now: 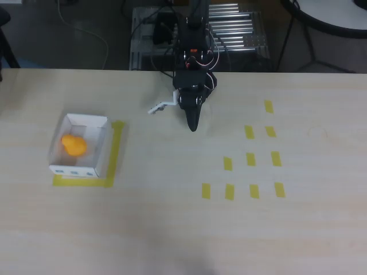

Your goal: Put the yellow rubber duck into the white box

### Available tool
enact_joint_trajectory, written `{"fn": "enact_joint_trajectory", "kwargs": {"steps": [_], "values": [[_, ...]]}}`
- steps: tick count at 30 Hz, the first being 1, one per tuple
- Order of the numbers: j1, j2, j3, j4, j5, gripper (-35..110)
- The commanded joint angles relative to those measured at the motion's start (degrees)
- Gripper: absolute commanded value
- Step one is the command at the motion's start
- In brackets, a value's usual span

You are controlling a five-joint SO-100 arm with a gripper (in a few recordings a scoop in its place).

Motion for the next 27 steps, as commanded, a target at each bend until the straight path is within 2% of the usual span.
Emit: {"fn": "enact_joint_trajectory", "kwargs": {"steps": [1,6,27], "values": [[1.67,5.62,0.53,3.25,0.53,0],[1.05,5.62,0.53,3.25,-0.09,5],[0.79,5.62,0.53,3.25,-0.44,4]]}}
